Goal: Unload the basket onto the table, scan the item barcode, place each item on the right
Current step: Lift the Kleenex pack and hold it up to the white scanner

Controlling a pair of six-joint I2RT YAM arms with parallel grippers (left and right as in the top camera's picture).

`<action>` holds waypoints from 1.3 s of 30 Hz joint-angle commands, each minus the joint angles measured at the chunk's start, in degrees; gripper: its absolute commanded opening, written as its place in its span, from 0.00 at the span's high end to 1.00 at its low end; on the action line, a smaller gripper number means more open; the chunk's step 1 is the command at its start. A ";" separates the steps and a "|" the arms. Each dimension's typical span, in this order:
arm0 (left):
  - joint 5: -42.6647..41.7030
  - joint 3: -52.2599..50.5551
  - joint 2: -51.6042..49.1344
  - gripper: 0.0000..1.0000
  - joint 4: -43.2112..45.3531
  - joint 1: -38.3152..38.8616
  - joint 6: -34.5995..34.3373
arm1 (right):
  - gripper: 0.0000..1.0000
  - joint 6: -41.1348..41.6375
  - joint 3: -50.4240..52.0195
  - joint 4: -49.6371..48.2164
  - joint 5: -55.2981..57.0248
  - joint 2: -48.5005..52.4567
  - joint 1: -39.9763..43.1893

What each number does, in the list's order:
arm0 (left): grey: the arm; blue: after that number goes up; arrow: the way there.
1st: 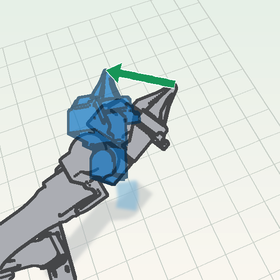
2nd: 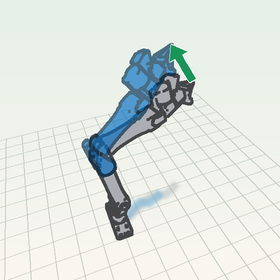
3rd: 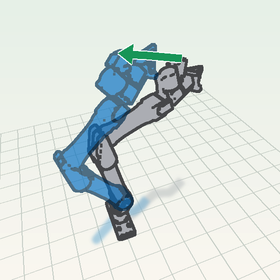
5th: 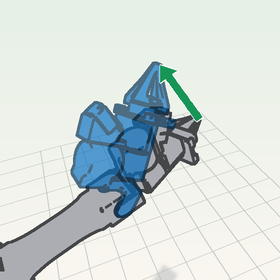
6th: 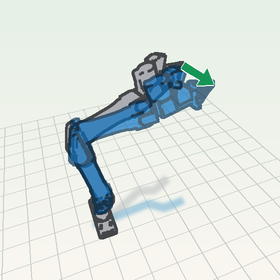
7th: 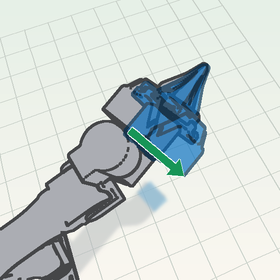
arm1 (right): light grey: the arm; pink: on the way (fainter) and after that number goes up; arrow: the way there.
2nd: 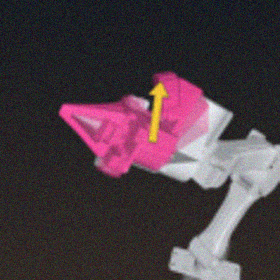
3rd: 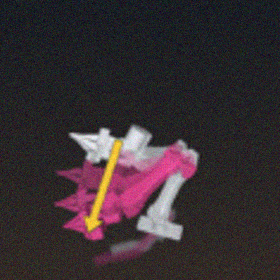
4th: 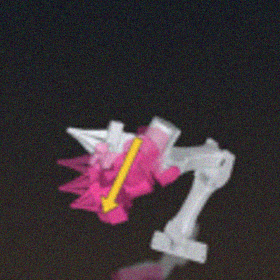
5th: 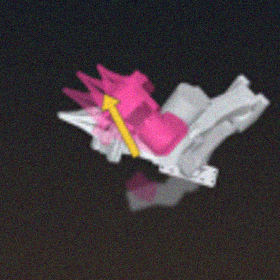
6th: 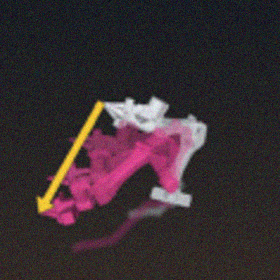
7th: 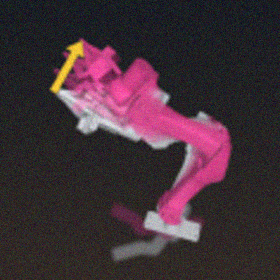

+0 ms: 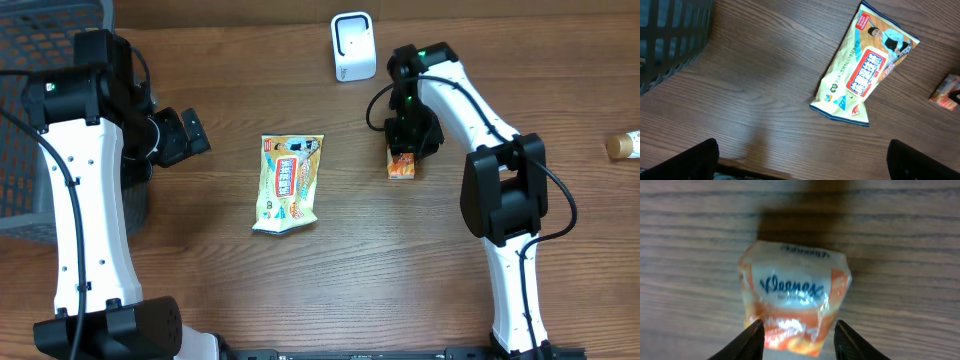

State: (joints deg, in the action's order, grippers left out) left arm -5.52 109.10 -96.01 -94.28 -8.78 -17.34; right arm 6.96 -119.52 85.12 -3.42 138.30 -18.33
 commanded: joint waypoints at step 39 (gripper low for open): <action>-0.02 0.00 0.11 0.00 0.07 -0.59 1.07 | 0.96 -49.92 0.15 10.73 -68.08 -0.04 11.30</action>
State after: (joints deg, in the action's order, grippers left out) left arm -5.54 109.10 -96.01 -94.30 -8.78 -17.34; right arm -32.62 -117.86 93.84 -65.01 137.86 -6.85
